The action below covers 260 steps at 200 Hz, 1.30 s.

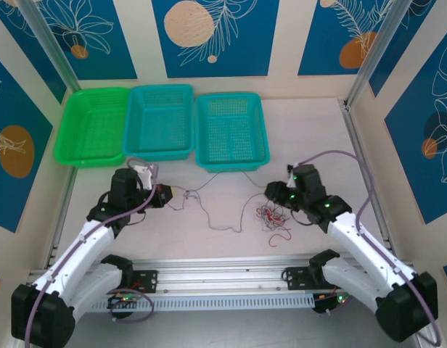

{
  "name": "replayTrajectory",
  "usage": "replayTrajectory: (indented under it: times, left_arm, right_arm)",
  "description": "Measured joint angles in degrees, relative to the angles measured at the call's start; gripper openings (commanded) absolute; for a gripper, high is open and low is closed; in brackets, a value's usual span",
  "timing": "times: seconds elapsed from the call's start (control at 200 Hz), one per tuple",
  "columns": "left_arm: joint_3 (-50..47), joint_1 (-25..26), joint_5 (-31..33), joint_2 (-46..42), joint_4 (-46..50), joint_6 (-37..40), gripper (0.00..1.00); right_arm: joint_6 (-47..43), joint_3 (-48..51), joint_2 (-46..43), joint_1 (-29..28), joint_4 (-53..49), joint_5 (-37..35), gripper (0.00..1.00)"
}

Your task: Untangle the cables

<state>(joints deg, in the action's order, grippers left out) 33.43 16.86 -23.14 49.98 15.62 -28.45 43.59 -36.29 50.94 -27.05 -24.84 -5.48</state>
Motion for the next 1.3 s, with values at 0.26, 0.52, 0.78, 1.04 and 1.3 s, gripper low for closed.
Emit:
replayTrajectory:
  times: [0.26,0.52,0.78,1.04,1.3]
  left_arm:
    - [12.46,0.22,-3.85,0.94,7.74,4.70,0.00]
    - [16.26,0.46,-6.73,2.29,17.68,9.66,0.00]
    - [22.64,0.57,-9.42,3.43,24.37,14.93,0.00]
    - [26.51,0.57,-11.47,4.17,29.83,19.98,0.00]
    - [27.50,1.07,-14.34,4.63,32.06,23.54,0.00]
  right_arm:
    - [-3.58,-6.05,4.00,-20.17,3.87,-3.21,0.57]
    - [-5.55,-10.64,24.76,-31.23,21.90,-6.45,0.57]
    - [-12.02,-10.62,36.46,-31.34,34.38,-13.03,0.69]
    - [-23.76,-11.19,39.17,-31.41,45.03,-12.98,0.70]
    - [-44.24,-12.44,47.71,-33.20,57.31,-12.98,0.46]
